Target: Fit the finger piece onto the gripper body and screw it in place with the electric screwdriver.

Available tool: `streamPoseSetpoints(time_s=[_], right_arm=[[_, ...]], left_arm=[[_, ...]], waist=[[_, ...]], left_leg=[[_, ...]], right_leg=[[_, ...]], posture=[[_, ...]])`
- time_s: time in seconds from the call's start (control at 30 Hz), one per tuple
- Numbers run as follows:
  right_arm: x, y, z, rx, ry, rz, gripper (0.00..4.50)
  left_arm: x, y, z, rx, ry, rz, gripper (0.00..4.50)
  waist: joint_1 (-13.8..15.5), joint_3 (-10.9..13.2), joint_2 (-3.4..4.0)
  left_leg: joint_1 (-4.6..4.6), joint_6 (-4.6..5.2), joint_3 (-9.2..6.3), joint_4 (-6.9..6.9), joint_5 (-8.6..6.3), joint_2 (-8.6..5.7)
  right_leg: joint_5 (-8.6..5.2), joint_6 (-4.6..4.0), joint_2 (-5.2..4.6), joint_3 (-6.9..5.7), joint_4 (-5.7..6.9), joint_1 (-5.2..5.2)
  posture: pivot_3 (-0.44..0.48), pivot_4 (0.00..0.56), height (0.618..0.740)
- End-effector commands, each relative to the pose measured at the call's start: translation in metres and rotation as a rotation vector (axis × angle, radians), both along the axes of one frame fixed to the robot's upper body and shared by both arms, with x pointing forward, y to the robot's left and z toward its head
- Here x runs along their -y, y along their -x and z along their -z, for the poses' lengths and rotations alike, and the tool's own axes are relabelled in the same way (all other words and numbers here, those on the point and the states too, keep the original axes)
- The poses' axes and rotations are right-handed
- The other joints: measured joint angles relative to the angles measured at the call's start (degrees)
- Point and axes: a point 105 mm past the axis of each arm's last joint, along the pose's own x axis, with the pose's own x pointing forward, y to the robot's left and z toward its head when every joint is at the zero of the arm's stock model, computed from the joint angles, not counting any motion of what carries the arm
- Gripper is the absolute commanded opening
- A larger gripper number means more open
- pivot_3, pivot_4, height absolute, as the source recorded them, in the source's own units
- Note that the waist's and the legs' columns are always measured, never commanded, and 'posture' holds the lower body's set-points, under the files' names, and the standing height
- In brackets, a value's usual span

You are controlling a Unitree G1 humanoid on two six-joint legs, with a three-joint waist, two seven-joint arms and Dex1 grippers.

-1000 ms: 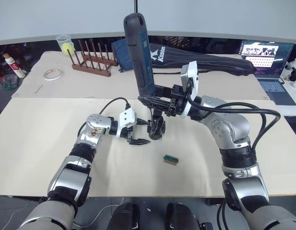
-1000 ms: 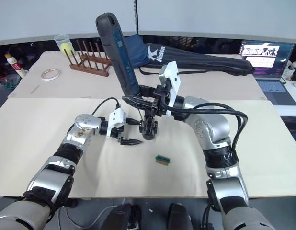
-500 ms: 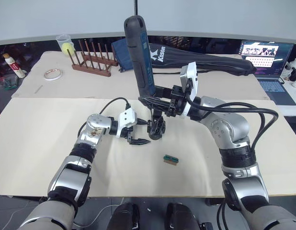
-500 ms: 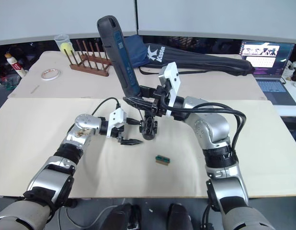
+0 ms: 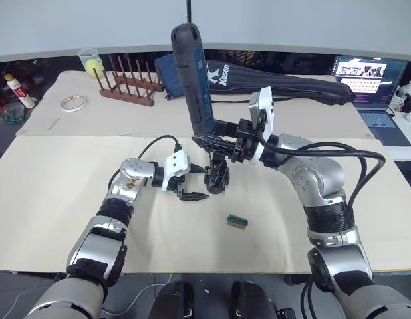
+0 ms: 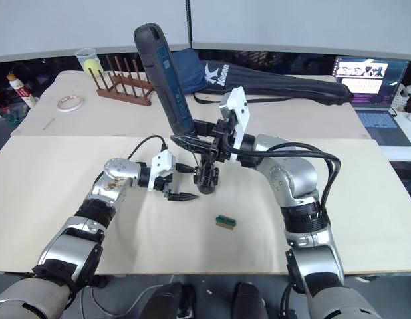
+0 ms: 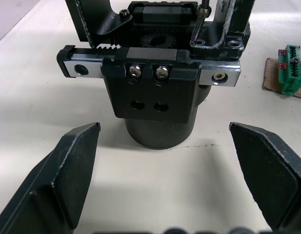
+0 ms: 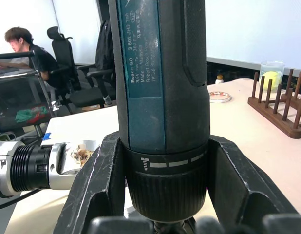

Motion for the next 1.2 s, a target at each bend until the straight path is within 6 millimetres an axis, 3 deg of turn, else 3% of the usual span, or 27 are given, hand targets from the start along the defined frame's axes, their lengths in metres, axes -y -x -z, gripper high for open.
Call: streamPoseSetpoints(time_s=[0.03,1.2], right_arm=[[0.0,0.007,-0.023,0.091,-0.048,-0.018,1.95],[0.006,0.008,-0.012,0.08,-0.057,0.016,1.95]], left_arm=[[0.003,-0.002,-0.013,0.054,0.013,0.012,4.5],[0.008,-0.004,-0.01,0.06,0.015,0.0,4.5]], waist=[[0.02,0.0,0.0],[0.03,0.0,0.0]], left_leg=[[0.0,0.0,0.0,0.0,0.0,0.0],[0.0,0.0,-0.01,0.0,0.0,0.0]], right_leg=[[0.0,0.0,0.0,0.0,0.0,0.0],[0.0,0.0,0.0,-0.01,0.0,0.02]], posture=[[0.0,0.15,0.73],[0.0,0.15,0.73]])
